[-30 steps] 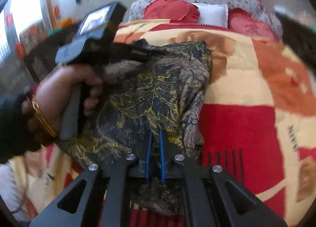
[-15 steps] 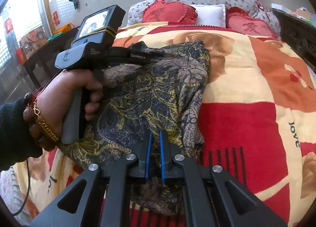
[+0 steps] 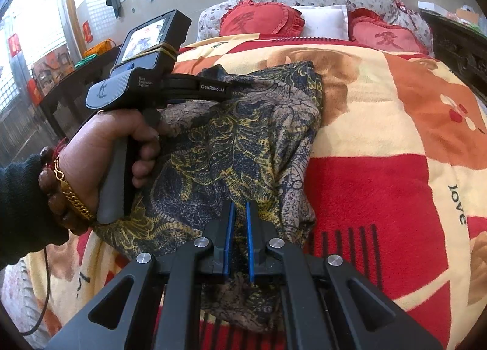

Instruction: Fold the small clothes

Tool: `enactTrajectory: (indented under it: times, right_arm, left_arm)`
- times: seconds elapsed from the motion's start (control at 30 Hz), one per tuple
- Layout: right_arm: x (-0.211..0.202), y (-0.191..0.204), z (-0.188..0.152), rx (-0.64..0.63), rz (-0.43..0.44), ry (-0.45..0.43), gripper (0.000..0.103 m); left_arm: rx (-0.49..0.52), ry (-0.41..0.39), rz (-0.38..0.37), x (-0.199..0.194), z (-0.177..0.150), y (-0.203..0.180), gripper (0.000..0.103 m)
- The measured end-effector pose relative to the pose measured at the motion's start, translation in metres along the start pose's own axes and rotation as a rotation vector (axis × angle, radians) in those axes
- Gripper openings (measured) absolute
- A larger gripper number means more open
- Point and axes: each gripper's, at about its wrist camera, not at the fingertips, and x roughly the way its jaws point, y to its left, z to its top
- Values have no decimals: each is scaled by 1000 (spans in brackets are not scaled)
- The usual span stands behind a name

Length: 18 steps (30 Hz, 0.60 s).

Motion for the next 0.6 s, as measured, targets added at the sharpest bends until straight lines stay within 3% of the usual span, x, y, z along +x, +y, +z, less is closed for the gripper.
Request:
enactTrajectory:
  times: [0.6]
  right_arm:
    - [1,2,-1,-21,-23,0,14]
  left_arm:
    - [3,0,4,0,-1,-2,77]
